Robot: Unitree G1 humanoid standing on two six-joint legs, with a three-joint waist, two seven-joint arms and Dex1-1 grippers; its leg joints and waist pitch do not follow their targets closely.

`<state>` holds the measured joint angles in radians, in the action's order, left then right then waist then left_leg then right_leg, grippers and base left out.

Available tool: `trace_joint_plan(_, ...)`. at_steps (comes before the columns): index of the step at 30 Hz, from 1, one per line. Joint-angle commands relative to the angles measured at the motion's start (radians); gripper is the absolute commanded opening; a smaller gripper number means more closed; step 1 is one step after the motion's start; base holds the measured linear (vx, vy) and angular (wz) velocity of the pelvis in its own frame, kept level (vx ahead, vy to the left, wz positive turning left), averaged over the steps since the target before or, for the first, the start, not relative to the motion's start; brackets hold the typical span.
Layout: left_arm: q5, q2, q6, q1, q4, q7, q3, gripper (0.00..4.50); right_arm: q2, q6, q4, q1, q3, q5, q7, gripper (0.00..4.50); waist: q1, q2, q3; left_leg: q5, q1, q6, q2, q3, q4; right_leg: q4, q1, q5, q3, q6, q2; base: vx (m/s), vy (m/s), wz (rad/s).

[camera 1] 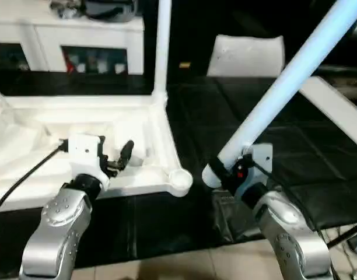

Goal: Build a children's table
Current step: Pick table leg

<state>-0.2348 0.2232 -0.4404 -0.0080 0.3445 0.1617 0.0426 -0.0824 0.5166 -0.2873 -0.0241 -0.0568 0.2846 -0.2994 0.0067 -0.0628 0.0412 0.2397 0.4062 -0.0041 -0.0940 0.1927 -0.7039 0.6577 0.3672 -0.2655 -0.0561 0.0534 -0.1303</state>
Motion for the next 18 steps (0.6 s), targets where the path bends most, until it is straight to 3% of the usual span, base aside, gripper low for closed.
trace_joint_plan(1,0.020,0.010,-0.021,-0.004,0.011,-0.015,0.004,3.74,0.007,0.040,-0.012,-0.008,0.003,0.028,-0.002,1.93,-0.017,-0.006,-0.040,0.065,0.061,-0.042,-0.056,-0.176,-0.097,-0.197,-0.070,-0.748,0.159,-0.120,-0.254,0.029,0.061,-0.19)
trace_joint_plan(2,0.034,0.022,-0.030,-0.009,0.014,-0.015,-0.004,3.74,-0.004,0.045,-0.012,-0.016,-0.005,0.018,-0.010,1.93,-0.007,0.012,-0.021,0.062,0.050,-0.083,-0.088,-0.183,-0.067,-0.201,-0.072,-0.619,-0.005,-0.173,-0.255,0.017,0.145,0.05)
trace_joint_plan(3,0.047,0.024,-0.028,-0.011,0.012,-0.023,-0.008,3.74,-0.008,0.043,-0.007,-0.020,-0.009,0.011,-0.014,1.93,0.007,0.033,-0.022,0.145,-0.023,-0.085,-0.074,-0.178,-0.031,-0.187,-0.035,-0.591,-0.059,-0.215,-0.177,-0.063,0.135,0.54)
trace_joint_plan(4,0.052,0.017,-0.024,-0.014,0.007,-0.035,-0.007,3.74,-0.010,0.037,0.003,-0.025,-0.013,0.004,-0.017,1.93,-0.070,0.104,-0.008,0.532,0.020,-0.151,-0.081,-0.305,0.207,0.025,-0.060,-0.275,-0.102,-0.152,0.058,-0.063,0.135,0.54)
trace_joint_plan(5,0.050,0.010,-0.024,-0.015,0.006,-0.040,-0.004,3.74,-0.010,0.033,0.010,-0.026,-0.010,0.004,-0.017,1.93,-0.070,0.122,-0.022,0.564,-0.017,-0.223,-0.082,-0.347,0.217,0.048,-0.052,-0.154,-0.080,-0.130,0.070,-0.018,0.097,0.57)
trace_joint_plan(6,0.050,0.009,-0.025,-0.016,0.006,-0.042,-0.004,3.74,-0.009,0.031,0.012,-0.027,-0.009,0.006,-0.018,1.93,-0.065,0.143,-0.019,0.447,-0.065,-0.288,-0.100,-0.398,0.199,0.076,0.003,-0.086,-0.039,-0.102,0.084,0.018,0.041,0.58)
trace_joint_plan(7,0.055,0.007,-0.027,-0.017,0.008,-0.048,-0.006,3.74,-0.008,0.026,0.018,-0.028,-0.003,0.011,-0.019,1.93,-0.073,0.149,-0.016,0.396,-0.060,-0.290,-0.098,-0.420,0.206,0.094,0.002,-0.106,-0.031,-0.092,0.094,0.018,0.041,0.58)
trace_joint_plan(8,0.059,0.004,-0.027,-0.016,0.009,-0.050,-0.008,3.74,-0.009,0.023,0.020,-0.028,0.000,0.016,-0.019,1.93,-0.072,0.147,-0.015,0.329,-0.060,-0.279,-0.089,-0.453,0.222,0.105,0.001,-0.163,-0.018,-0.106,0.109,-0.013,-0.017,0.52)
trace_joint_plan(9,0.074,0.005,-0.029,-0.014,0.011,-0.058,-0.011,3.74,-0.008,0.008,0.027,-0.028,0.007,0.023,-0.021,1.93,-0.051,0.126,-0.030,0.337,-0.072,-0.259,-0.136,-0.368,0.190,0.096,0.019,-0.069,-0.002,-0.072,0.100,-0.039,-0.074,0.42)
trace_joint_plan(10,0.081,0.006,-0.036,-0.014,0.013,-0.062,-0.012,3.74,-0.010,0.004,0.029,-0.030,0.007,0.023,-0.024,1.93,-0.045,0.117,-0.042,0.324,-0.079,-0.182,-0.121,-0.352,0.208,0.062,0.003,-0.026,0.003,-0.092,0.092,-0.039,-0.074,0.42)
trace_joint_plan(11,0.082,0.006,-0.042,-0.014,0.013,-0.064,-0.010,3.74,-0.012,-0.004,0.031,-0.030,0.005,0.020,-0.030,1.93,-0.043,0.102,-0.042,0.305,-0.077,-0.144,-0.111,-0.349,0.216,0.041,-0.007,-0.016,0.014,-0.100,0.082,-0.060,-0.107,0.13)
trace_joint_plan(12,0.081,0.006,-0.046,-0.015,0.014,-0.065,-0.009,3.74,-0.013,-0.008,0.032,-0.030,0.002,0.018,-0.034,1.93,-0.028,0.071,-0.043,0.304,-0.054,-0.103,-0.077,-0.327,0.221,-0.021,-0.033,-0.005,0.051,-0.108,0.052,-0.049,-0.167,0.05)
trace_joint_plan(13,0.081,0.006,-0.047,-0.014,0.014,-0.065,-0.008,3.74,-0.013,-0.009,0.033,-0.029,0.001,0.017,-0.035,1.93,-0.019,0.042,-0.045,0.299,-0.034,-0.082,-0.049,-0.298,0.201,-0.071,-0.045,-0.033,0.086,-0.099,0.016,-0.049,-0.167,0.05)
trace_joint_plan(14,0.081,0.007,-0.045,-0.013,0.016,-0.068,-0.004,3.74,-0.012,-0.010,0.035,-0.026,-0.002,0.017,-0.038,1.93,0.012,0.003,-0.027,0.199,-0.018,-0.029,-0.010,-0.200,0.095,-0.178,-0.038,-0.344,0.136,-0.049,-0.101,-0.060,-0.185,-0.03)
trace_joint_plan(15,0.082,0.011,-0.039,-0.009,0.019,-0.068,0.000,3.74,-0.010,-0.014,0.037,-0.021,-0.004,0.015,-0.037,1.93,0.023,-0.002,-0.030,0.104,-0.014,-0.020,-0.016,-0.183,0.044,-0.202,-0.033,-0.483,0.155,-0.017,-0.125,-0.054,-0.142,-0.11)
trace_joint_plan(16,0.082,0.014,-0.035,-0.006,0.020,-0.067,0.001,3.74,-0.008,-0.017,0.038,-0.019,-0.005,0.014,-0.036,1.93,0.047,0.005,-0.031,-0.013,0.002,-0.033,-0.043,-0.152,0.071,-0.175,-0.045,-0.550,0.149,-0.035,-0.082,-0.054,-0.142,-0.11)
trace_joint_plan(17,0.081,0.015,-0.035,-0.004,0.021,-0.066,0.003,3.74,-0.006,-0.020,0.037,-0.016,-0.006,0.014,-0.035,1.93,0.052,0.015,-0.035,-0.013,0.000,-0.038,-0.062,-0.147,0.100,-0.154,-0.049,-0.482,0.137,-0.065,-0.064,-0.024,-0.106,-0.01)
trace_joint_plan(18,0.085,0.021,-0.033,-0.005,0.022,-0.061,0.001,3.74,-0.006,-0.025,0.035,-0.015,-0.007,0.011,-0.033,1.93,0.046,0.029,-0.044,0.014,-0.017,-0.046,-0.094,-0.132,0.153,-0.118,-0.040,-0.272,0.089,-0.115,-0.005,-0.028,-0.054,0.01)
